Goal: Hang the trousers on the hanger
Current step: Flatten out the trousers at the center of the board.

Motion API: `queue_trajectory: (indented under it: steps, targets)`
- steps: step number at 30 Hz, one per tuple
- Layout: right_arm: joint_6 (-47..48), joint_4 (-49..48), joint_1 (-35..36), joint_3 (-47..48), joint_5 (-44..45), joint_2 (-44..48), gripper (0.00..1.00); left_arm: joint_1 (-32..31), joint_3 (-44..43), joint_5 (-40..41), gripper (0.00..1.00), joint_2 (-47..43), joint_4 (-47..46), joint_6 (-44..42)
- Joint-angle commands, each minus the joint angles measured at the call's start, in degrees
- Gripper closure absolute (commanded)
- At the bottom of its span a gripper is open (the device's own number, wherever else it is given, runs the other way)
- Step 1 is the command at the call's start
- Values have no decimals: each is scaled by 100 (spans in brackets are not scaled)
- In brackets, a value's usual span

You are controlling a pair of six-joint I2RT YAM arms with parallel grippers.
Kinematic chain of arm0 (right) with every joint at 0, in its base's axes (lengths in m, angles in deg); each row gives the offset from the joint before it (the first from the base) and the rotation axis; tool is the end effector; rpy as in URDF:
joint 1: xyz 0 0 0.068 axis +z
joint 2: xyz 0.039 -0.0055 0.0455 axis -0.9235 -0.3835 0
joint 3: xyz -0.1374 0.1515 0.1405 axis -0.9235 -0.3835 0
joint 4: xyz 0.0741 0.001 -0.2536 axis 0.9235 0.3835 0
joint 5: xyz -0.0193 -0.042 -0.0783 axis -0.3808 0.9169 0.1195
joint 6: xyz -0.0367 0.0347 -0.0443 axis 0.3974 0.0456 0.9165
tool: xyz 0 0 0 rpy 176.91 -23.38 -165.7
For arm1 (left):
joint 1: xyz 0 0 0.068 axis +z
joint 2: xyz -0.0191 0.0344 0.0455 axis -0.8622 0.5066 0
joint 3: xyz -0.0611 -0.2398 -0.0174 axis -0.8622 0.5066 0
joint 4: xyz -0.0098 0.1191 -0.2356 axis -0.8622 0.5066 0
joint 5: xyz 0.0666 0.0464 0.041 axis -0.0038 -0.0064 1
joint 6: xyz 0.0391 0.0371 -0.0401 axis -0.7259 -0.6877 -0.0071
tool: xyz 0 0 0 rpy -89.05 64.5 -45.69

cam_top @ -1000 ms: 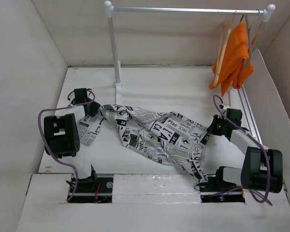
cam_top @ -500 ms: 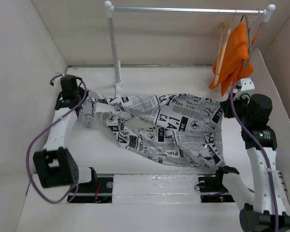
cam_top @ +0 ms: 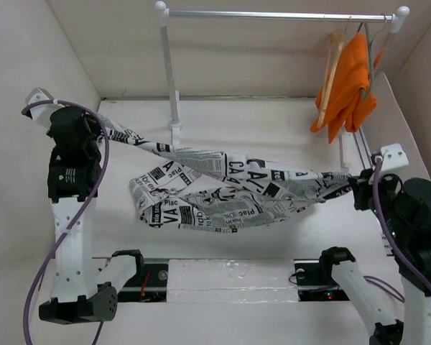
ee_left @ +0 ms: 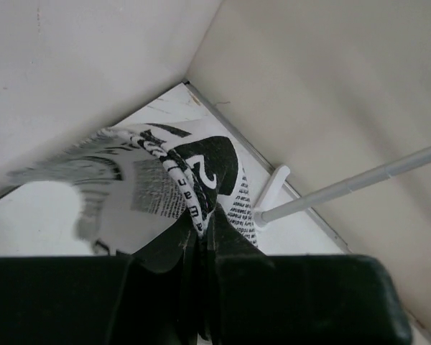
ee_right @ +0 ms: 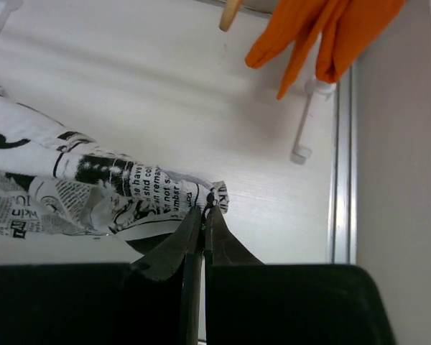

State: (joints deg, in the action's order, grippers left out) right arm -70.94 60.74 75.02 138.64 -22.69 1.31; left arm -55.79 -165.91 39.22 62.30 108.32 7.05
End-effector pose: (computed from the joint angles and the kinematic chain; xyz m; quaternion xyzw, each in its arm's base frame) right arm 0.0872 0.0117 0.4227 -0.1153 0.7989 -0.0058 0.5903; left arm 0.2212 0.0356 0.4570 -0.3540 0.6396 -0.0241 0.6819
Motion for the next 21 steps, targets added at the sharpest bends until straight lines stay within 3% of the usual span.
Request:
queue_trajectory:
  steps: [1, 7, 10, 11, 12, 13, 14, 15, 16, 17, 18, 19, 21]
  targets:
    - [149, 653, 34, 194, 824, 106, 100, -69, -129, 431, 100, -203, 220, -559]
    - [210, -365, 34, -614, 1738, -657, 100, -69, 313, -403, 100, 515, -36, -894]
    - [237, -1244, -324, -930, 1801, -1439, 100, -69, -229, -1140, 98, 1753, -149, -946]
    - [254, -1794, -483, -1062, 1722, -1833, 100, -174, -485, -1430, 96, 2618, -89, -911]
    - [219, -2078, -659, -1202, 1687, -2028, 100, -227, -723, -1519, 91, 3088, 34, -894]
    - [175, -2316, -1122, -1404, 1582, -2230, 100, -289, -1421, -1616, 76, 3528, 200, -885]
    - [97, -2771, -1335, -1458, 1450, -2450, 100, -341, -1837, -1774, 66, 4420, 402, -859]
    - [-26, -3010, -1503, -1528, 1319, -2852, 100, -411, -2163, -1836, 55, 4768, 717, -850]
    - [-132, -3143, -1670, -1529, 1230, -3065, 100, -412, -2601, -1915, 28, 4963, 781, -797]
    - [-237, -3153, -1959, -1338, 1090, -3267, 97, -412, -2632, -2081, 22, 5078, 773, -736]
    - [-308, -3170, -2014, -1240, 819, -3565, 85, -412, -2554, -1996, 19, 4975, 556, -683]
    - [-300, -3179, -2014, -1135, 668, -3664, 51, -412, -2144, -1899, 17, 4817, 406, -552]
    - [-204, -3013, -2014, -932, 169, -3744, 35, -334, -1458, -1671, 17, 4106, -154, -411]
